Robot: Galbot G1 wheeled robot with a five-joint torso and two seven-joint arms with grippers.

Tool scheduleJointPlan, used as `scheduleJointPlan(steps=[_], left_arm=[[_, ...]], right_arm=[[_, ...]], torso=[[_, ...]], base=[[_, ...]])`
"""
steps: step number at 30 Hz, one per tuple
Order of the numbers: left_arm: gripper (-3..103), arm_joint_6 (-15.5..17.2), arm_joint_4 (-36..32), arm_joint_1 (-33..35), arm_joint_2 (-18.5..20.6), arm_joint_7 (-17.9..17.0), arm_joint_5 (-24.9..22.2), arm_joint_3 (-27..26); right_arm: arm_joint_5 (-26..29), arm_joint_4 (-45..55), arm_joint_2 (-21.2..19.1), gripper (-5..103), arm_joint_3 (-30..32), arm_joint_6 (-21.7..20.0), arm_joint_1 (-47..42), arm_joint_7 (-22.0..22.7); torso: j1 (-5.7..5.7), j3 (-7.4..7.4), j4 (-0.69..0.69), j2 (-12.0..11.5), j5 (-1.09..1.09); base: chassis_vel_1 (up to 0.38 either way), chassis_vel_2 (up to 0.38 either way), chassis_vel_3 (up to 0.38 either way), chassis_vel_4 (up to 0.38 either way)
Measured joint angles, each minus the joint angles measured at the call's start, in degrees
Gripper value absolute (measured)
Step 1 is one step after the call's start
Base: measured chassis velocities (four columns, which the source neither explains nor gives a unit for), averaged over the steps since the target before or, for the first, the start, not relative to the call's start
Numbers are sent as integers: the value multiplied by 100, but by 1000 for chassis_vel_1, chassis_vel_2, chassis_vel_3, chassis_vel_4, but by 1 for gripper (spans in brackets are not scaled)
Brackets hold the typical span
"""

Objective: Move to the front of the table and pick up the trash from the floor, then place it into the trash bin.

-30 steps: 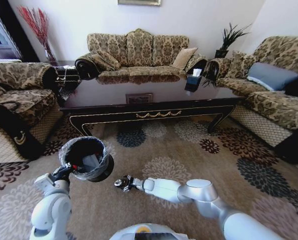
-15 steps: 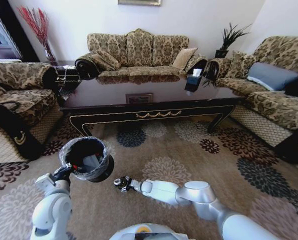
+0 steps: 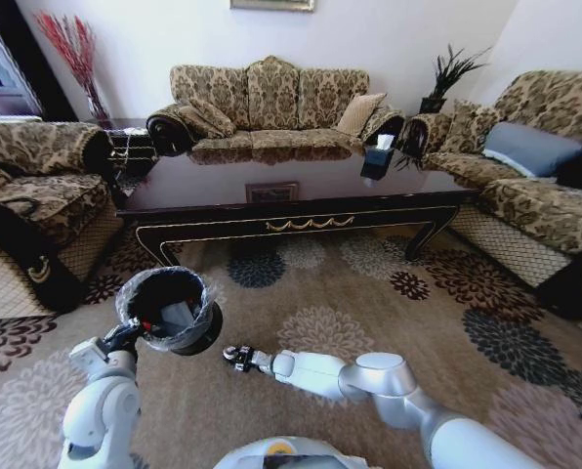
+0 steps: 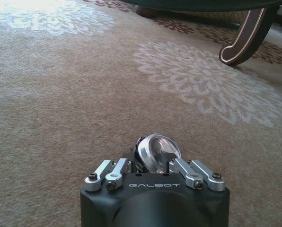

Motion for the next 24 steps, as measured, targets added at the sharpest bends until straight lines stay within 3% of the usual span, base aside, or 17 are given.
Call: scheduleJointPlan(steps=[14,15,18,24], left_arm=[[3,-2,32,-9,-10,1,-2,9],[3,-2,50,-25,-4,1,-3,10],[3,-2,93,-56,9,1,-5,11],[3,-2,152,-100,32,1,-16,21]], right_arm=[[-49,223,-251,30,51,13,133,-3],[-40,320,-346,24,51,18,199,-1],[-40,501,-517,17,42,55,272,2],[-75,705,-795,16,40,107,347,1]], torso=[[0,0,-1,0,-1],[0,0,-2,0,-1],[0,0,-1,0,-1],[0,0,0,0,-1]], base=[[0,0,0,0],[0,0,0,0],[0,0,0,0],[0,0,0,0]])
